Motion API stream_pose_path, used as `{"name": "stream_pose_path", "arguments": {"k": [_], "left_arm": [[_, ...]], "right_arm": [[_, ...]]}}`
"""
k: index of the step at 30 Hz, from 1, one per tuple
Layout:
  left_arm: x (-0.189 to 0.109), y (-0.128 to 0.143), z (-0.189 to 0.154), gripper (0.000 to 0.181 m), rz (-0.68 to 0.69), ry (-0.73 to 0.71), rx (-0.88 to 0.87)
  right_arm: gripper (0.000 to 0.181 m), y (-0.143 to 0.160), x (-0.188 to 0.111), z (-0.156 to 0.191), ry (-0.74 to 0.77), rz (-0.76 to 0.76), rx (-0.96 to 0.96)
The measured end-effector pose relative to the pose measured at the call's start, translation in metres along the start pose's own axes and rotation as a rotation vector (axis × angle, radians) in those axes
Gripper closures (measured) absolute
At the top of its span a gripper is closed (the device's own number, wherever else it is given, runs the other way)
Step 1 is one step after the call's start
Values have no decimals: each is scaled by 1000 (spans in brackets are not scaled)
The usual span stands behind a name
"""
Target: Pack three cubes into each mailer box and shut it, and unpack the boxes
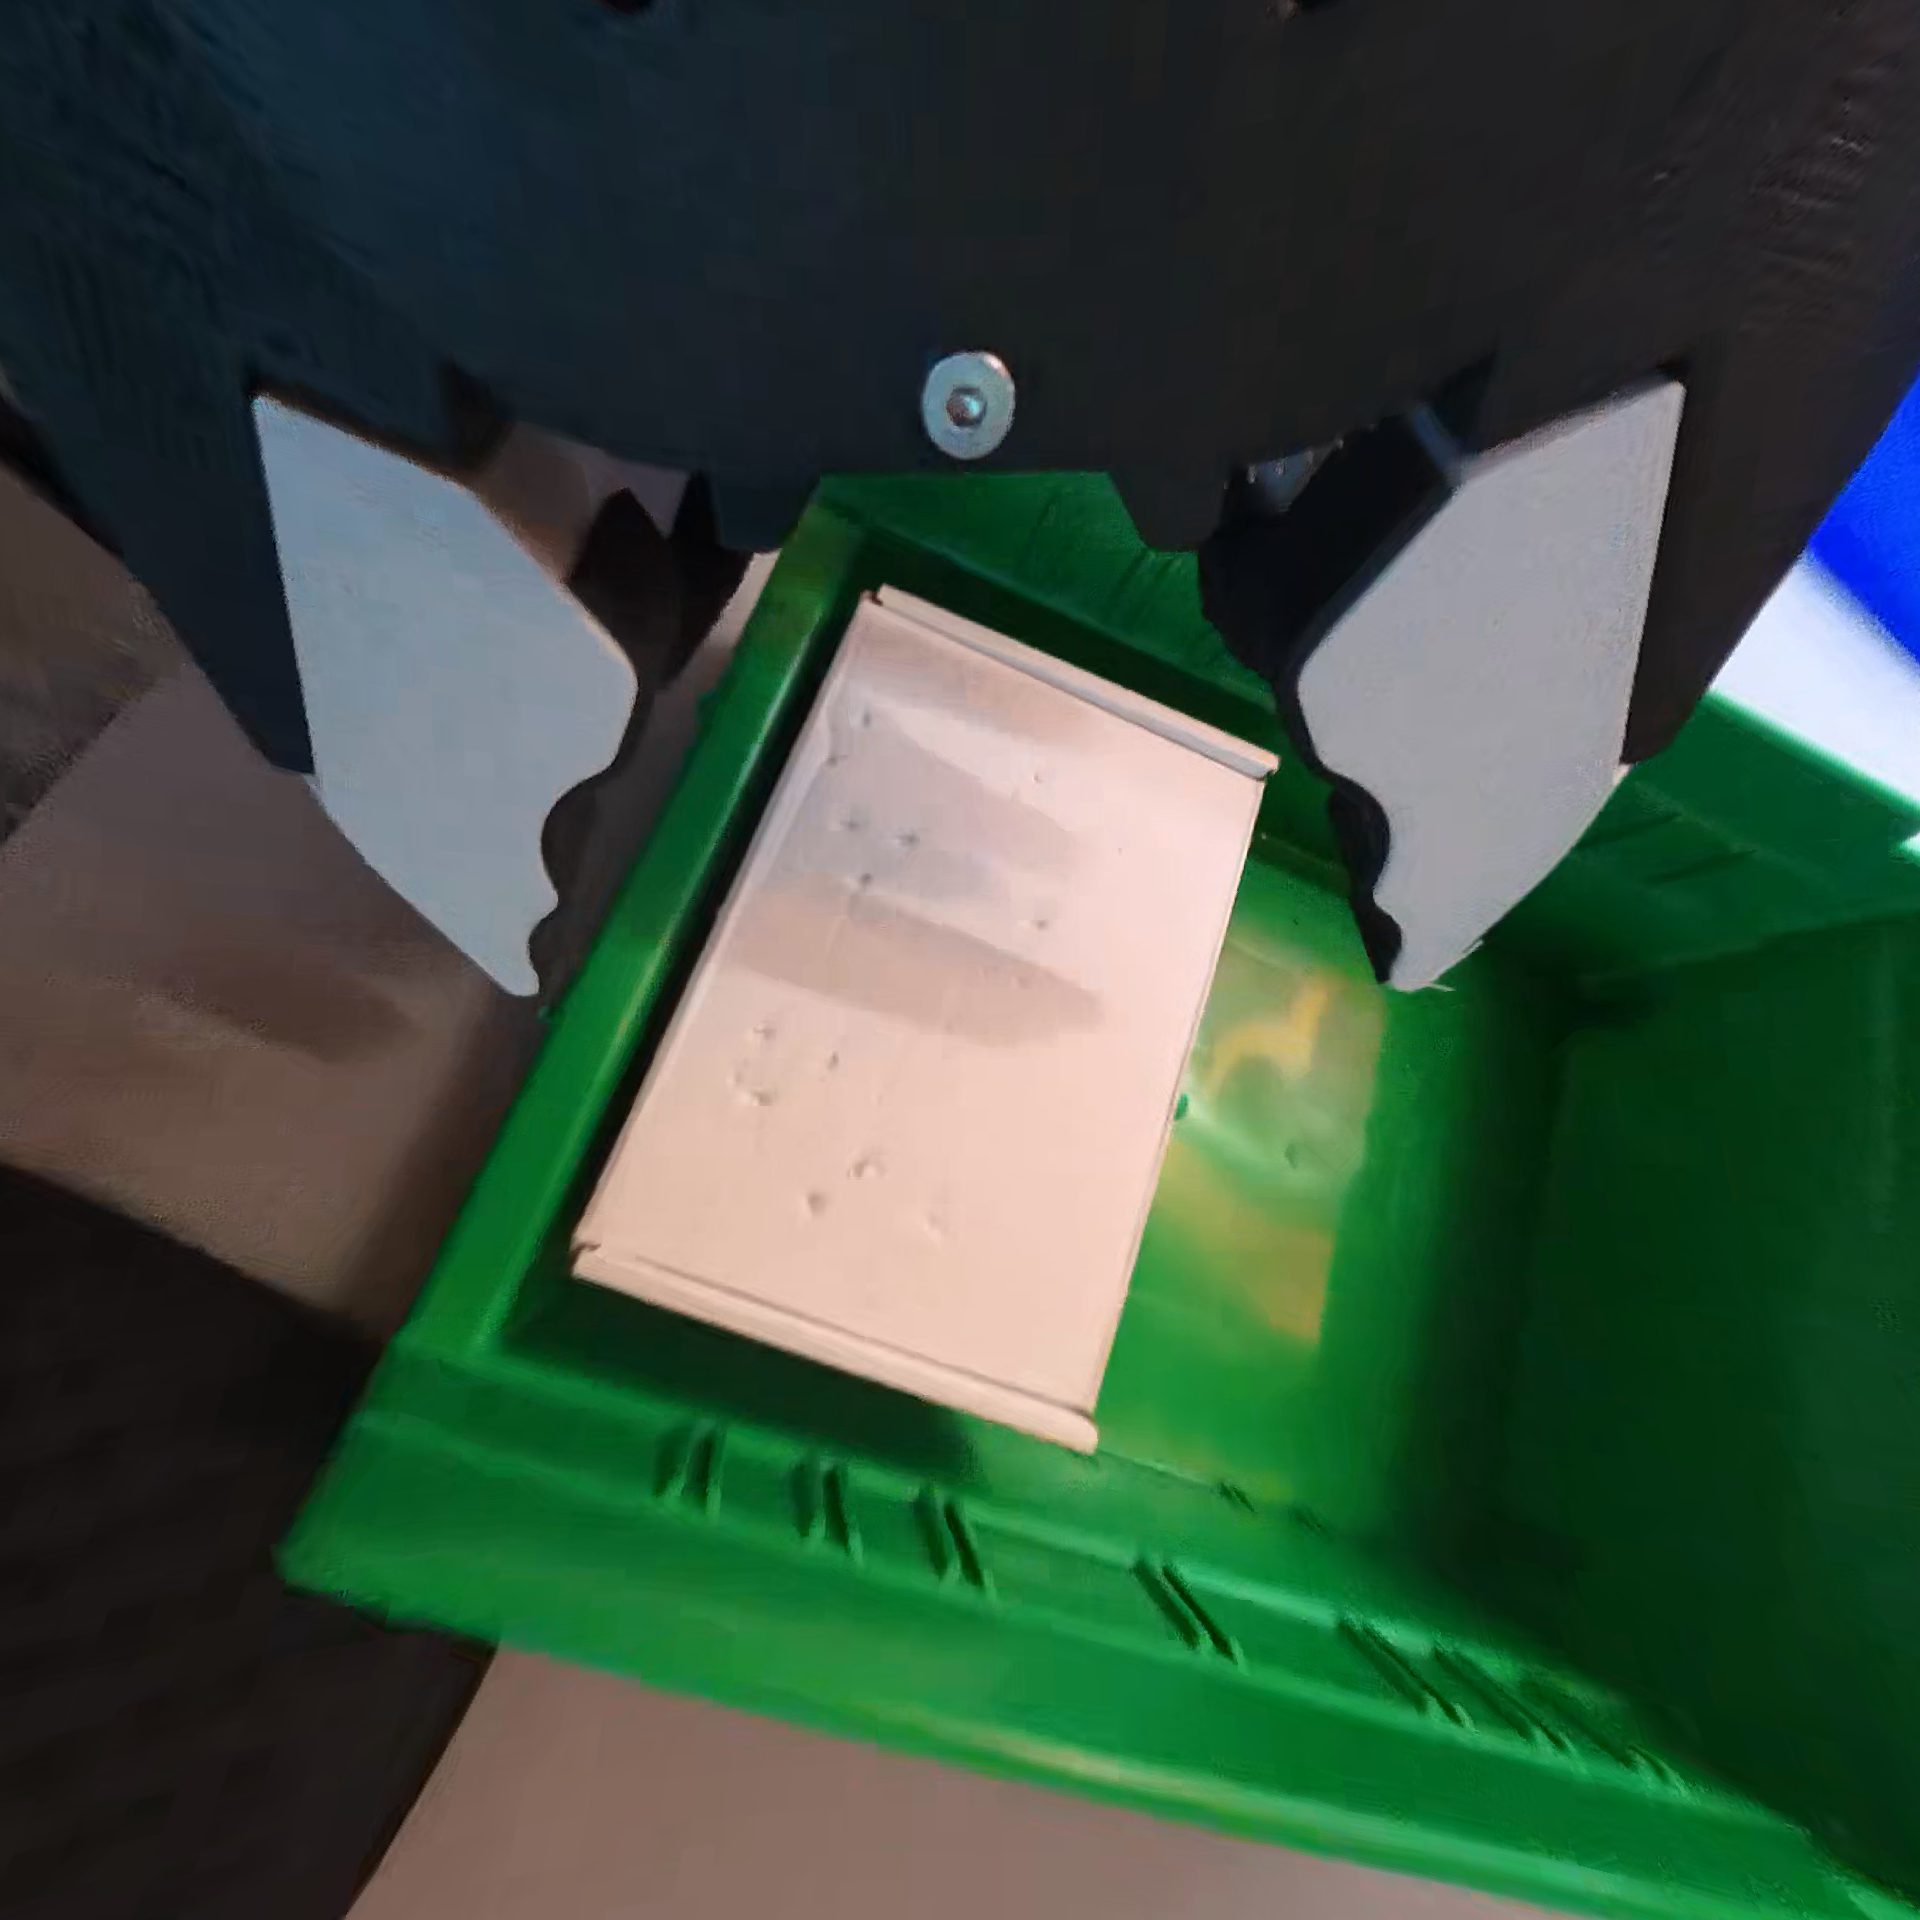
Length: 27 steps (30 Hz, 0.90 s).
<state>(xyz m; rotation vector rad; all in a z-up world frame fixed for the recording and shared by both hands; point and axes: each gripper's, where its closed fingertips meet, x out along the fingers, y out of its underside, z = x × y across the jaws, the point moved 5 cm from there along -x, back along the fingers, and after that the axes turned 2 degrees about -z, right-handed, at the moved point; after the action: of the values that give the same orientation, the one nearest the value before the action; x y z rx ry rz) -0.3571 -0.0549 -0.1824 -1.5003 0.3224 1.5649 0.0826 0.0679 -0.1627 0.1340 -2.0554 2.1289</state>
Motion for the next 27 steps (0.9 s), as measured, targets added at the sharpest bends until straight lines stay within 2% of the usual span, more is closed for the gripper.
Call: {"name": "stream_pose_path", "arguments": {"k": [2, 6, 7, 10, 13, 15, 17, 21, 27], "left_arm": [[10, 7, 1, 43, 49, 49, 11], [19, 16, 9, 45, 91, 39, 73], [19, 16, 12, 52, 83, 25, 81], [20, 15, 19, 49, 74, -12, 96], [20, 10, 31, 47, 78, -107, 101], [22, 11, 25, 47, 77, -52, 144], [29, 17, 22, 40, 137, 39, 118], [43, 23, 34, 38, 218, 71, 135], [61, 27, 25, 37, 290, 149, 138]], "right_arm": [[42, 1, 1, -2, 15, 2, -11], [43, 0, -1, -4, 14, -11, 16], [43, 0, -1, -4, 15, -9, 21], [43, 1, -1, -4, 17, -6, 17], [43, 2, 0, -4, 17, 3, 2], [43, 3, 0, -4, 18, 8, 6], [43, 4, 1, -5, 18, 13, 11], [43, 5, 1, -3, 19, 23, -7], [43, 5, 0, -5, 24, 24, -5]]}}
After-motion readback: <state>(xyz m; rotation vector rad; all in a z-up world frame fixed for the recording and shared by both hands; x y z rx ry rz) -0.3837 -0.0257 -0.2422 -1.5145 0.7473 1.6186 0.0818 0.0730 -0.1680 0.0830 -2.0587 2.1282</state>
